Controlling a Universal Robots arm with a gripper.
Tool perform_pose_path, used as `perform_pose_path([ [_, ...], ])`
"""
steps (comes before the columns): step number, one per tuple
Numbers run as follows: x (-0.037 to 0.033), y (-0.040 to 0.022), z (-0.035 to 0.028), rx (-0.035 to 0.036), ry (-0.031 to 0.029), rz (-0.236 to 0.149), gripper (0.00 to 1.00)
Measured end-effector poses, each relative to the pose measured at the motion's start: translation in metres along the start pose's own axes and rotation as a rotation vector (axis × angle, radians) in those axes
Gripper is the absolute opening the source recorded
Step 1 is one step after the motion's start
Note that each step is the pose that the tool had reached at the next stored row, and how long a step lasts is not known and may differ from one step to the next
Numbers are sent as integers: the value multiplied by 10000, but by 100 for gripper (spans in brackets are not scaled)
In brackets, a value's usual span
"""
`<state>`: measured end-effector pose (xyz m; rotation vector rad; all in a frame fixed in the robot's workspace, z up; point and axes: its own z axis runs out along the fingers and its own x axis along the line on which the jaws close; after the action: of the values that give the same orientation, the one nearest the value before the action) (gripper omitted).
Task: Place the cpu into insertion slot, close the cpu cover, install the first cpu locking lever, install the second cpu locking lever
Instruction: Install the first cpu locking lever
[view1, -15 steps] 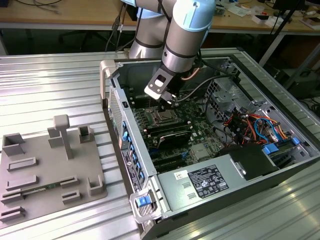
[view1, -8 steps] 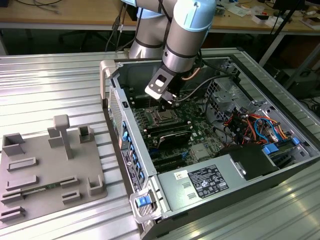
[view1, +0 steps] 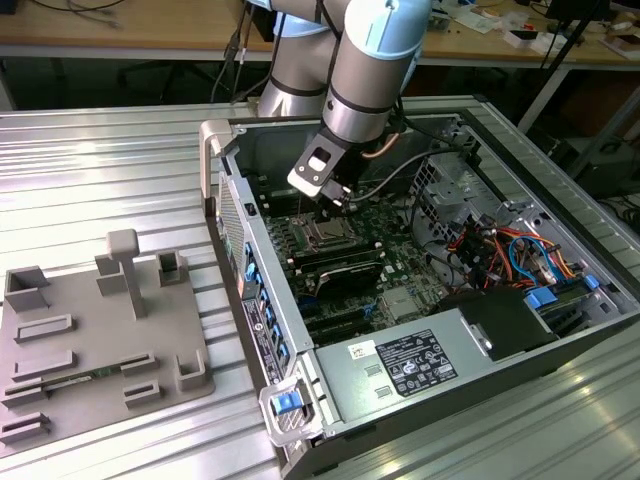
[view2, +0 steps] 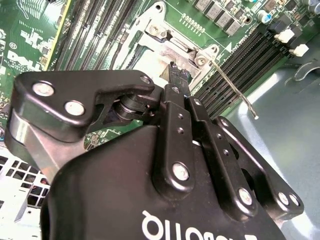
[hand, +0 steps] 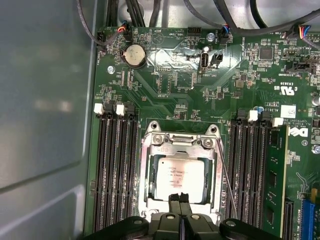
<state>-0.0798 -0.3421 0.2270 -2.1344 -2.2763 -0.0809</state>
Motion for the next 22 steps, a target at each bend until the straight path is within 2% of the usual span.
perform_pose_path([
  [12,4,-48,-1,1,0,0,11],
  [22,4,-51,-1,2,1,-7,11],
])
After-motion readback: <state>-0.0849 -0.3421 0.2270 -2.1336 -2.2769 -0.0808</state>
